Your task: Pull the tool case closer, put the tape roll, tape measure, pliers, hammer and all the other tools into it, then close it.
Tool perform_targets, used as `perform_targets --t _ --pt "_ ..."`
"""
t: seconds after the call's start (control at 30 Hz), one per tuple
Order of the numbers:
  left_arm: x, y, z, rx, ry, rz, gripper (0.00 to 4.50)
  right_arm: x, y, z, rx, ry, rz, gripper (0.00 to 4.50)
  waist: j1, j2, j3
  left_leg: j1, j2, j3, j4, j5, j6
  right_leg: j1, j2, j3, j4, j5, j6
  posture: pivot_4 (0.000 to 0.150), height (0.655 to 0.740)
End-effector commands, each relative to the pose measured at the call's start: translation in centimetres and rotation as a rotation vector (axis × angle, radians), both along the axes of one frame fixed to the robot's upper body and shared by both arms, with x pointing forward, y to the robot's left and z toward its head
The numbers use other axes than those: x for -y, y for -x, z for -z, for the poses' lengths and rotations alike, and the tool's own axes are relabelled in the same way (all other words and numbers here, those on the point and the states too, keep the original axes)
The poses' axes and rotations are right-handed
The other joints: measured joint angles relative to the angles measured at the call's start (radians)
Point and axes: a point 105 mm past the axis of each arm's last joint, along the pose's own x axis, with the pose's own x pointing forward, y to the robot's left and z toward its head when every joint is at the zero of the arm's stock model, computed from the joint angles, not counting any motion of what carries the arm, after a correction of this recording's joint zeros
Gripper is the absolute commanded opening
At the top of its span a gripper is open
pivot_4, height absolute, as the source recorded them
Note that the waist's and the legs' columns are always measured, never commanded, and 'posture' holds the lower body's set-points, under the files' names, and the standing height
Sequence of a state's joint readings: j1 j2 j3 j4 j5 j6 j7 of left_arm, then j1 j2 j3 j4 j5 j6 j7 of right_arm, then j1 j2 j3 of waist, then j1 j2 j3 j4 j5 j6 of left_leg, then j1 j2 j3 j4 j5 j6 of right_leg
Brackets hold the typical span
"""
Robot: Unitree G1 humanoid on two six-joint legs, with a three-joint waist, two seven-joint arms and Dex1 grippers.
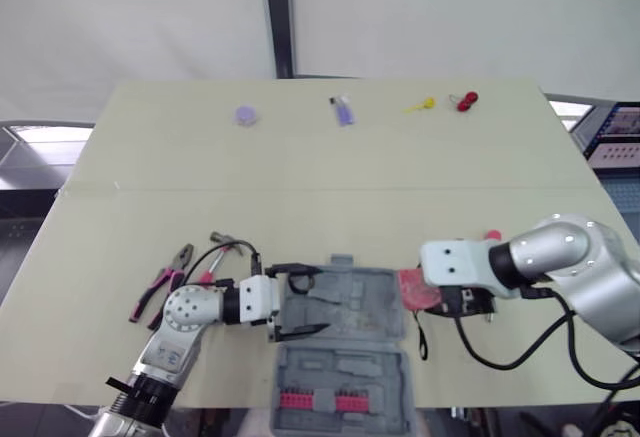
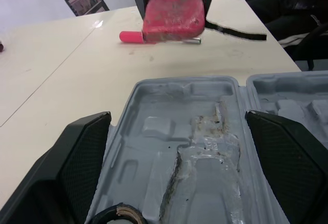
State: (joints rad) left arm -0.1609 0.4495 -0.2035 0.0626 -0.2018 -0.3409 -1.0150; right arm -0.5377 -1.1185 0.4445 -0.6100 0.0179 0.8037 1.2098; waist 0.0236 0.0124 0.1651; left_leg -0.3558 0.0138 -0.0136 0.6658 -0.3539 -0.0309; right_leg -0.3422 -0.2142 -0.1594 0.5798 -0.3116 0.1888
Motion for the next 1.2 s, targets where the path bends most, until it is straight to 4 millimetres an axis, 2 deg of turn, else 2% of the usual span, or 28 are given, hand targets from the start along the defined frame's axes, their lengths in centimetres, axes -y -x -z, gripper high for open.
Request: perform_targets --t 0.03,0.13,0.47,0.87,1.2 --pt "-0.3 -0.2 -0.6 -0.002 0.048 -0.032 4.5 -1.7 -1.2 0.2 0.056 0.018 0.028 2.93 -0.003 0.0 0.0 0.001 0.0 0.0 0.0 0.0 0.0 0.0 0.0 0.0 0.0 0.0 0.0 0.15 0.74" --pt "-0.4 0.1 -0.5 -0.012 0.05 -0.033 4.5 -2.7 -1.9 0.6 0.083 0.037 0.038 2.93 -0.006 0.0 0.0 0.001 0.0 0.0 0.0 0.0 0.0 -0.001 0.0 0.0 0.002 0.0 0.0 0.15 0.74" --pt "-0.2 0.6 -0.4 -0.013 0.074 -0.041 4.5 -4.6 -2.3 1.9 0.074 0.071 0.021 2.93 -0.005 0.0 0.0 0.0 0.0 0.0 0.0 0.0 0.0 -0.001 0.0 0.0 0.002 0.0 0.0 0.15 0.74" --pt "-0.2 0.9 -0.1 -0.032 0.092 -0.062 4.5 -5.3 -2.2 3.0 0.077 0.097 -0.007 2.93 -0.012 0.0 0.0 0.0 0.0 0.0 0.0 0.0 0.0 -0.002 0.0 0.0 0.003 0.0 0.0 0.15 0.74" --pt "-0.2 0.8 -0.2 -0.026 0.09 -0.067 4.5 -5.2 -2.7 3.6 0.109 0.124 -0.016 2.93 -0.013 0.0 0.0 0.0 0.0 0.0 0.0 0.0 0.0 -0.002 0.0 0.0 0.003 0.0 0.0 0.15 0.74"
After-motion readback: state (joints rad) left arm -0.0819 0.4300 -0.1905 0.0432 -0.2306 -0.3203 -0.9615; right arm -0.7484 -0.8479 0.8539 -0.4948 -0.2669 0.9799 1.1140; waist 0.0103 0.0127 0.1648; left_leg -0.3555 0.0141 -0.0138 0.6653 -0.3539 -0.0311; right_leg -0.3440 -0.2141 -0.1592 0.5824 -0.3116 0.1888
